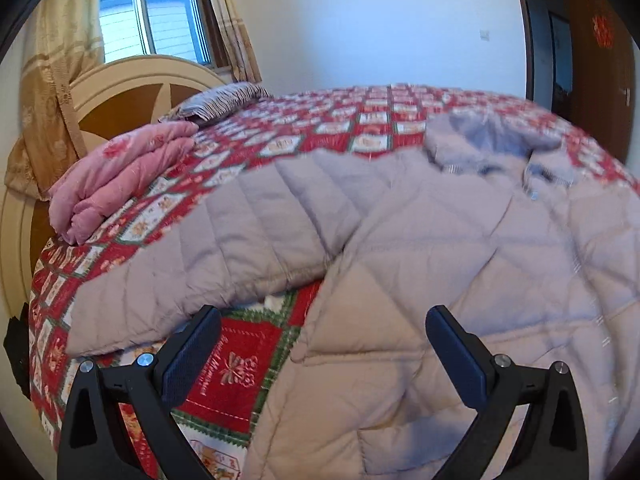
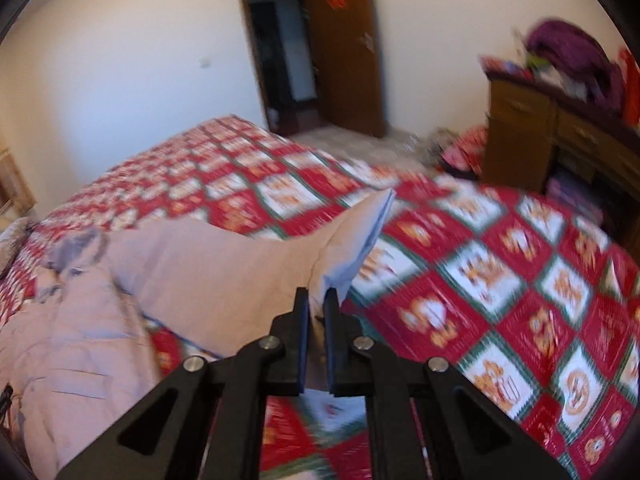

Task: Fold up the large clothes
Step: 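Grasp the jacket sleeve cuff with the right gripper and lift it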

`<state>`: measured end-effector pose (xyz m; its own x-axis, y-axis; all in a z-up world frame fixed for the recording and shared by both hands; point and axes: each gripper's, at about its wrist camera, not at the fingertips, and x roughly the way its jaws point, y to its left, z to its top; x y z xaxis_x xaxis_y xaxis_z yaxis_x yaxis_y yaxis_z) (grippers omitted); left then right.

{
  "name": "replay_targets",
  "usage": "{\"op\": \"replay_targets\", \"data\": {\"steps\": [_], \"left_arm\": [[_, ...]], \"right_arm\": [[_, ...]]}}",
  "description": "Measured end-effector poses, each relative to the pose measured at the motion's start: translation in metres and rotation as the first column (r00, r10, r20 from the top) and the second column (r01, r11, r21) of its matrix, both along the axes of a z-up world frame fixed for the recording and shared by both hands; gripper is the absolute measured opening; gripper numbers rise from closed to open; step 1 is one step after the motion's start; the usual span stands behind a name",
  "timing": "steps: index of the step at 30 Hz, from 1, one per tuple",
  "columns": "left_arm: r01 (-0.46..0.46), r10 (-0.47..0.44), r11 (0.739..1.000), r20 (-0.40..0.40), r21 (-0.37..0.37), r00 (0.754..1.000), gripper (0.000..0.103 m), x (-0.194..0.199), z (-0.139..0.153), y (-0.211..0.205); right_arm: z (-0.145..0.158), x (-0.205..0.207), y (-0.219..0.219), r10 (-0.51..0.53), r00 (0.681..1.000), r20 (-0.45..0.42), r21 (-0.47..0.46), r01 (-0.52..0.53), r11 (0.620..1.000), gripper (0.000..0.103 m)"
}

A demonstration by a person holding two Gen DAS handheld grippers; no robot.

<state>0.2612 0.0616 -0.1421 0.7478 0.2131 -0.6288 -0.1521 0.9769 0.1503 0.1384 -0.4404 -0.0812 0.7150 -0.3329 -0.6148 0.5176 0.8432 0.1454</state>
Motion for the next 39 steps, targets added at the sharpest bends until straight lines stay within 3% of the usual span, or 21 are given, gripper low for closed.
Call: {"op": "replay_targets", "data": {"steps": [4,9,22,24,25,27,28,30,33,36,39], "left_arm": [[0.006,-0.006,1.0,0.014,0.012,1.0,0.102,0.0,0.019,-0.007],[0.011,-0.011,1.0,0.019,0.01,1.0,0.102,0.005,0.028,-0.01],[-0.01,0.01,0.999,-0.004,-0.034,1.0,0.102,0.006,0.031,0.01],[-0.014,0.014,1.0,0.004,-0.022,1.0,0.102,0.005,0.033,0.014],[-0.015,0.015,1.0,0.006,-0.021,1.0,0.102,0.005,0.033,0.014],[-0.017,0.017,1.0,0.002,-0.024,1.0,0.102,0.009,0.033,0.014],[-0.018,0.018,1.0,-0.003,-0.026,1.0,0.102,0.011,0.032,0.012],[-0.023,0.023,0.999,-0.003,-0.022,1.0,0.102,0.014,0.031,0.007],[-0.038,0.038,0.999,0.004,0.01,0.999,0.102,0.02,0.024,-0.004],[-0.042,0.042,0.997,0.006,0.059,0.999,0.102,0.029,0.01,-0.014],[-0.058,0.06,0.988,-0.005,0.144,0.998,0.102,0.041,-0.013,-0.017]], "right_arm": [[0.034,0.017,0.044,0.105,0.992,0.065,-0.061,-0.101,0.993,0.008],[0.045,0.052,0.101,0.222,0.971,0.086,-0.097,-0.214,0.972,0.007],[-0.021,0.131,0.246,0.472,0.882,-0.016,-0.126,-0.47,0.874,0.007],[-0.031,0.131,0.242,0.474,0.88,-0.024,-0.086,-0.474,0.876,0.009],[-0.033,0.129,0.239,0.462,0.886,-0.03,-0.082,-0.463,0.883,0.015],[-0.041,0.126,0.218,0.413,0.91,-0.034,-0.068,-0.414,0.908,0.062],[-0.042,0.124,0.21,0.384,0.923,-0.03,-0.069,-0.385,0.92,0.067],[-0.046,0.12,0.18,0.291,0.955,-0.056,-0.101,-0.296,0.95,0.067],[-0.057,0.114,0.131,0.166,0.976,-0.142,-0.136,-0.185,0.973,0.068],[-0.073,0.107,0.083,0.048,0.977,-0.21,-0.143,-0.079,0.987,0.068],[-0.086,0.105,0.056,0.008,0.966,-0.26,-0.152,-0.049,0.987,0.068]]}}
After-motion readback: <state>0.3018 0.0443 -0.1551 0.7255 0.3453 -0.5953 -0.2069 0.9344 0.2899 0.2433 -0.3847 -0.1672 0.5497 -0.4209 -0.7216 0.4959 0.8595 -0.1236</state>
